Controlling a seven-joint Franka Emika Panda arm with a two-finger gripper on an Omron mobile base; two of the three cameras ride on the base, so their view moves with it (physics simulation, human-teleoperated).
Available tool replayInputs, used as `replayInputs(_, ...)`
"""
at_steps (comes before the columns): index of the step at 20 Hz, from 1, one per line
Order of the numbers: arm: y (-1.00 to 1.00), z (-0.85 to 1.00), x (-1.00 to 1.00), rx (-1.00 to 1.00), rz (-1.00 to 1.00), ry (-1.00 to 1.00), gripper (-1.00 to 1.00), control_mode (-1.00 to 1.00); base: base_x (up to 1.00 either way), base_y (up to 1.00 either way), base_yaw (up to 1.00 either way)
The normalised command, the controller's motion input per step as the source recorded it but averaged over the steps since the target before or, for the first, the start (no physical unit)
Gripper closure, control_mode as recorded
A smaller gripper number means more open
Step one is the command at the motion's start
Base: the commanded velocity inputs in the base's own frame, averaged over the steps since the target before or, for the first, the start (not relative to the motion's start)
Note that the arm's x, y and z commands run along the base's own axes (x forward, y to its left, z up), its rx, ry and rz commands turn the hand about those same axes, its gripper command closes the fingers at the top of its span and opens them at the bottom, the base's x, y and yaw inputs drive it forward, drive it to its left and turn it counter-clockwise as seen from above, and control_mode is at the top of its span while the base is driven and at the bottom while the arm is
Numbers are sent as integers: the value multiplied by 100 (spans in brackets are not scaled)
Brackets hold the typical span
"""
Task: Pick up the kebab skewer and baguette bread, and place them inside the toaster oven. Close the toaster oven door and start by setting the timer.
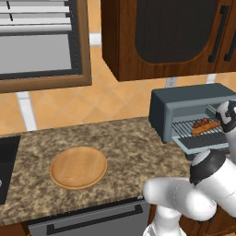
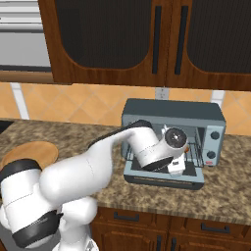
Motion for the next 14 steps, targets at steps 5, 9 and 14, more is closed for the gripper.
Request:
replayInputs(5, 14, 0, -38, -26, 43, -5, -100, -100, 0, 0, 0)
replayInputs(9, 21, 0, -22, -29, 37, -7, -100, -100, 0, 0, 0)
replayInputs(14, 26, 0, -9, -31, 30, -10, -100, -100, 0, 0, 0)
